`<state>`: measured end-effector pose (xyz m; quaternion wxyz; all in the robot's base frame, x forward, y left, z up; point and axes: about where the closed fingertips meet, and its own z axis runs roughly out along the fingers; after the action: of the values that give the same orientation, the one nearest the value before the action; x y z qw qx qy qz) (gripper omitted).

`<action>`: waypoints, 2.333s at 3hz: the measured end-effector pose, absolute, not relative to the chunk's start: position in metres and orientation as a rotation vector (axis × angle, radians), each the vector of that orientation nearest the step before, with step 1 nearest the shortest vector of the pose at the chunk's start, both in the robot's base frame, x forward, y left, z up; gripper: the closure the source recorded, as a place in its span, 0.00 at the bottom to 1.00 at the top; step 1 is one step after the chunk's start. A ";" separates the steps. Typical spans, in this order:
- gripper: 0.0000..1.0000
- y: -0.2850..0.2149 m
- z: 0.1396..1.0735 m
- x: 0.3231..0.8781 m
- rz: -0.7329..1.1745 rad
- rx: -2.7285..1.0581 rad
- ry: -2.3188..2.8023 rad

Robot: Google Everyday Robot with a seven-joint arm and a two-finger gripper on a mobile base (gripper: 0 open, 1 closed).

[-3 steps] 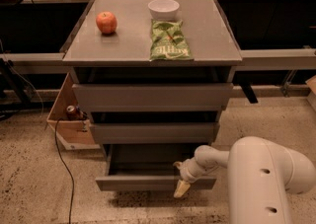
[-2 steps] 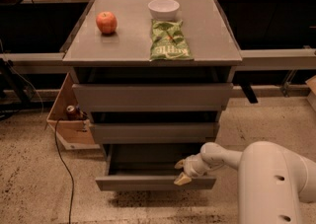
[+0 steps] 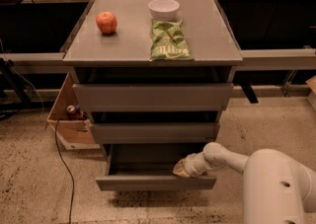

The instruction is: Open bottom drawer

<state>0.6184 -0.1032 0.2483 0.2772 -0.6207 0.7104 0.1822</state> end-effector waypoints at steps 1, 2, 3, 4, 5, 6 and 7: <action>1.00 -0.098 0.232 0.635 0.497 -1.614 1.900; 1.00 -0.095 0.211 0.657 0.492 -1.576 1.916; 1.00 -0.094 0.185 0.673 0.504 -1.543 1.962; 1.00 -0.087 0.168 0.674 0.544 -1.541 1.985; 1.00 -0.071 0.154 0.659 0.622 -1.560 1.986; 1.00 -0.055 0.152 0.639 0.698 -1.578 1.964; 1.00 -0.034 0.152 0.598 0.815 -1.666 1.926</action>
Offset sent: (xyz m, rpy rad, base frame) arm 0.0720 0.0058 -0.0603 0.0514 -0.0263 -0.1036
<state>0.5981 -0.0338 0.1517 0.2317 -0.6063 0.7007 0.2963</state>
